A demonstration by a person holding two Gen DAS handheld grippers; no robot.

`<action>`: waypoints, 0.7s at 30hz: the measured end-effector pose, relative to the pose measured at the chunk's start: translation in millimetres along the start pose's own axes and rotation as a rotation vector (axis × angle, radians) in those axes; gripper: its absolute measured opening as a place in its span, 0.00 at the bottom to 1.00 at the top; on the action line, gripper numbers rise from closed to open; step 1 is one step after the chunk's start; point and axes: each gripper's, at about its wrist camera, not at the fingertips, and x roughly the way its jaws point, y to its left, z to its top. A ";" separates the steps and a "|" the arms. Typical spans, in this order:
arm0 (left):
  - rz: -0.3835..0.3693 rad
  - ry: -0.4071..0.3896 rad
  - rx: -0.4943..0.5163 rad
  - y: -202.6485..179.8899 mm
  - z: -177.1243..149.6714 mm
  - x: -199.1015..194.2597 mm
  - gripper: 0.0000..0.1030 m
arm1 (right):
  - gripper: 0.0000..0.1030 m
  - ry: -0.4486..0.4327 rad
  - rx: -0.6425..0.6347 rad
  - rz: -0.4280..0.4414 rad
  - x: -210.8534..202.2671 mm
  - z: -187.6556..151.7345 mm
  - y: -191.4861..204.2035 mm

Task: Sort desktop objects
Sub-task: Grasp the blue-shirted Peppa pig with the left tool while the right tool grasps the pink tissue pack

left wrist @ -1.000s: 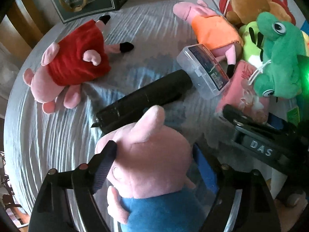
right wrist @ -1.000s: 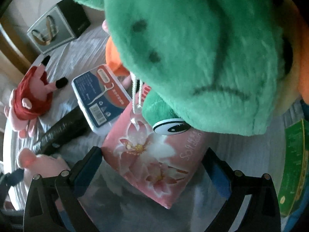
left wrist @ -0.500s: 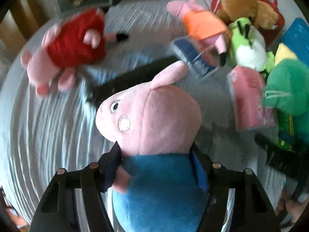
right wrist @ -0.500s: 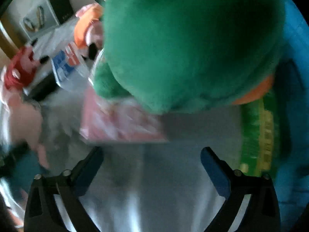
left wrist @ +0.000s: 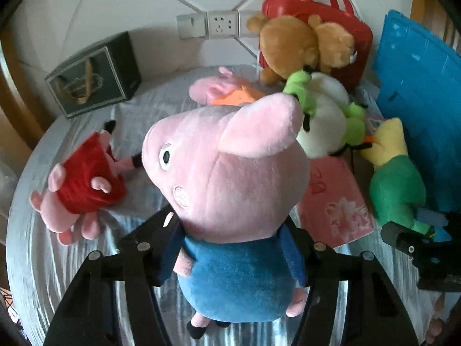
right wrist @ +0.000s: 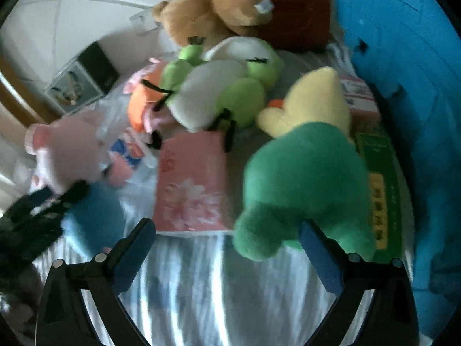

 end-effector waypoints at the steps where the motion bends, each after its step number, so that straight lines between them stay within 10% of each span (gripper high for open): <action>1: 0.003 0.006 0.000 -1.3 -1.7 1.2 0.60 | 0.98 -0.001 -0.013 -0.001 3.6 0.9 3.9; 21: 0.008 0.100 -0.056 28.7 5.2 28.9 0.59 | 0.91 0.133 -0.147 -0.108 79.7 24.6 33.6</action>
